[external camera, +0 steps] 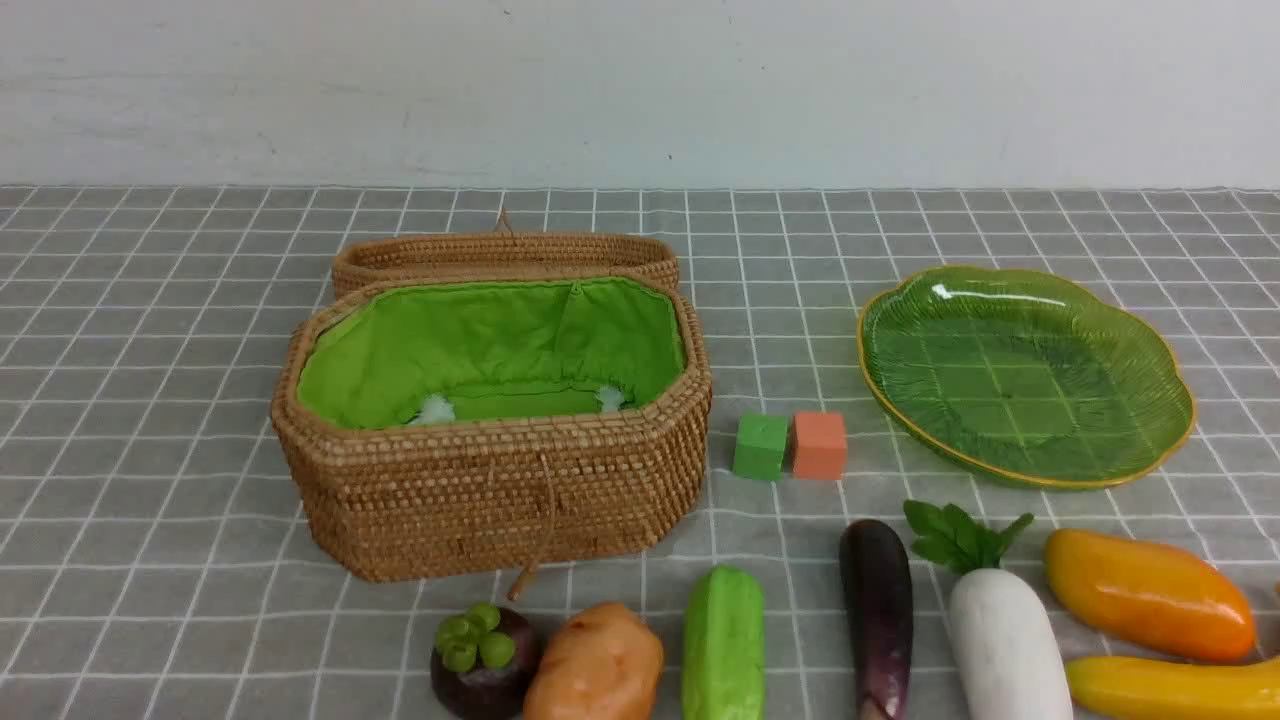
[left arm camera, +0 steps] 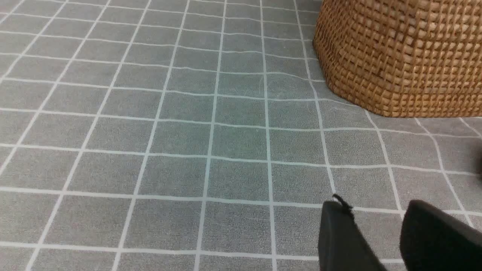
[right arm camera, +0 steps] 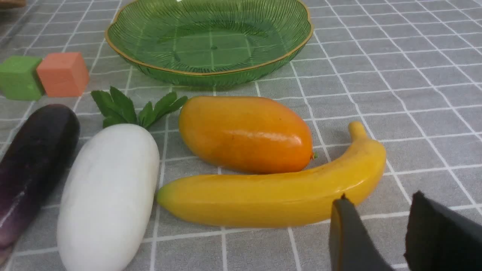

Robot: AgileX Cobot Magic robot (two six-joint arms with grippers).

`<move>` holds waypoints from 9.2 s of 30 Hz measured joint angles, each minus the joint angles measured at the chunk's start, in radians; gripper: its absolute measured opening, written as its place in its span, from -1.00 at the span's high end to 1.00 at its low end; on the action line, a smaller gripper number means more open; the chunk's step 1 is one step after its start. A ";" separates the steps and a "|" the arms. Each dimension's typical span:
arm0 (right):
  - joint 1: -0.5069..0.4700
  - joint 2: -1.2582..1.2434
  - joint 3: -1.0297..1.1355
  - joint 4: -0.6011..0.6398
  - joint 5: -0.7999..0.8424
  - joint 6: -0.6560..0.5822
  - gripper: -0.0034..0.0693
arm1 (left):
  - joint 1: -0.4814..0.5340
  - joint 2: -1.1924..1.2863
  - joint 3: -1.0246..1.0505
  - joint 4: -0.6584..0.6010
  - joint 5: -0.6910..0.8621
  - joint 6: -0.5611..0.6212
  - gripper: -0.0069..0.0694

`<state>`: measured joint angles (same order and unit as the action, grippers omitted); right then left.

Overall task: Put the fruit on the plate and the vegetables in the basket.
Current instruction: Grab a mangosteen with your left arm and put it on the plate on the right, then grab a potato with your left arm and place it in the basket on the left

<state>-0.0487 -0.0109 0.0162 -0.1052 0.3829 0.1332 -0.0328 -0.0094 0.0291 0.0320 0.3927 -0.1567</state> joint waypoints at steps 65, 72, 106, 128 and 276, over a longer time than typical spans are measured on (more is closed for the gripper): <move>0.000 0.000 0.000 0.000 0.000 0.000 0.25 | 0.000 0.532 -0.785 -0.019 0.158 -0.132 0.19; 0.000 0.000 0.000 0.000 0.000 0.000 0.25 | -0.006 0.787 -0.817 -0.102 0.209 -0.116 0.19; 0.000 0.000 0.000 0.001 0.000 0.000 0.25 | -0.402 1.648 -0.956 -0.286 0.181 -0.131 -0.48; 0.000 0.000 0.000 0.001 0.000 0.000 0.25 | -0.402 1.307 -1.027 -0.140 0.472 -0.142 -0.45; 0.000 0.000 0.000 0.001 0.000 0.000 0.25 | -0.508 1.758 -1.746 0.297 0.829 -0.419 -0.70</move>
<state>-0.0487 -0.0109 0.0162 -0.1043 0.3829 0.1332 -0.5404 1.7486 -1.7167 0.3295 1.2221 -0.5758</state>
